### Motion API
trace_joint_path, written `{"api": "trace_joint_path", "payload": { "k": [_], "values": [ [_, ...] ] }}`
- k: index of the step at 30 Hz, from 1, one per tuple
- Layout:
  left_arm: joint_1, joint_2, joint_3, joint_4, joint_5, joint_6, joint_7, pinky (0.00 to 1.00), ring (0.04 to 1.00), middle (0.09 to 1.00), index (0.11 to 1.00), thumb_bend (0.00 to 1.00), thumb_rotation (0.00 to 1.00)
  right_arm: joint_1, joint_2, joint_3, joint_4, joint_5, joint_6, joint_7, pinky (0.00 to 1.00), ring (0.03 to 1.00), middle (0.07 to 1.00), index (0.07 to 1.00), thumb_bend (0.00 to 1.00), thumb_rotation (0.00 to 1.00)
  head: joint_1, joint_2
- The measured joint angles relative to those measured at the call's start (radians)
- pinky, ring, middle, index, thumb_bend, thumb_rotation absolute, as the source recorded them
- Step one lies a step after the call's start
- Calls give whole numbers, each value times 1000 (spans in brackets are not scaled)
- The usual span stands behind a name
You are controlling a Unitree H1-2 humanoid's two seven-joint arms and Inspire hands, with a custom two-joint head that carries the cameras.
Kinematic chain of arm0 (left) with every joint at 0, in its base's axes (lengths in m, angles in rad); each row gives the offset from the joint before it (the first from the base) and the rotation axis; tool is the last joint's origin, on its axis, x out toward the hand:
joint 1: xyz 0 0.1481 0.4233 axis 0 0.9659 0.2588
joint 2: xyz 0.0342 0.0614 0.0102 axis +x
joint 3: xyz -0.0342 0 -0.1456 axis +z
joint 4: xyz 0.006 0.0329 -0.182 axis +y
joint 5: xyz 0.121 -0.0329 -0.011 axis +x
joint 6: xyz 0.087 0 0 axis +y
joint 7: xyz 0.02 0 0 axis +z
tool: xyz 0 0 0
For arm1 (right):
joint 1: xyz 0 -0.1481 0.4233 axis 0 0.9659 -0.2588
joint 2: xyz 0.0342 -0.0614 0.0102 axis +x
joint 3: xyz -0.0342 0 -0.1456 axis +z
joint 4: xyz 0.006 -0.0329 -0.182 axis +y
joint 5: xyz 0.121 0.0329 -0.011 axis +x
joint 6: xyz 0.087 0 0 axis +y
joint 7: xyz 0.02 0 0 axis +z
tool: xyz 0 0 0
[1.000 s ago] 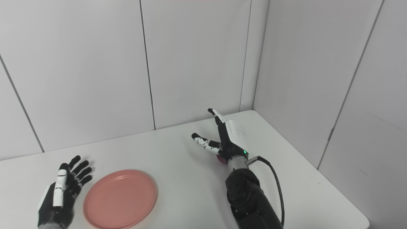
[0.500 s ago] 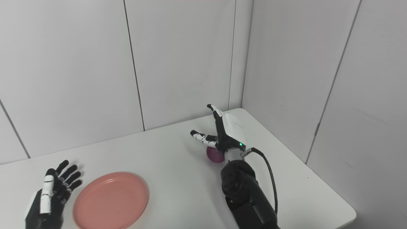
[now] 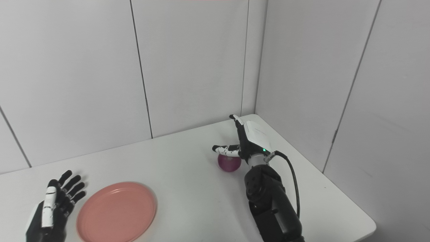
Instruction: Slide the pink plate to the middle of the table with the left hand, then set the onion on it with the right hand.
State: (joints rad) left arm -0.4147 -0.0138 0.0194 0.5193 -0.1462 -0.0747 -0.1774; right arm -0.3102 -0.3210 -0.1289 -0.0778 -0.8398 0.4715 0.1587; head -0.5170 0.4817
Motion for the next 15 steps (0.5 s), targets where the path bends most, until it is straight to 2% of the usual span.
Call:
{"api": "trace_joint_path", "payload": {
  "k": [6,15],
  "values": [
    [3,-1,-1,-4,0,1,0,855,866,885,894,528,1000,2,-6,-1,-2,-30,0,109,871,906,901,909,1000,297,6,0],
    [3,-1,-1,-5,0,1,0,864,870,890,901,509,1000,2,-7,3,39,-50,0,146,866,887,883,899,1000,257,6,-2]
  ]
}}
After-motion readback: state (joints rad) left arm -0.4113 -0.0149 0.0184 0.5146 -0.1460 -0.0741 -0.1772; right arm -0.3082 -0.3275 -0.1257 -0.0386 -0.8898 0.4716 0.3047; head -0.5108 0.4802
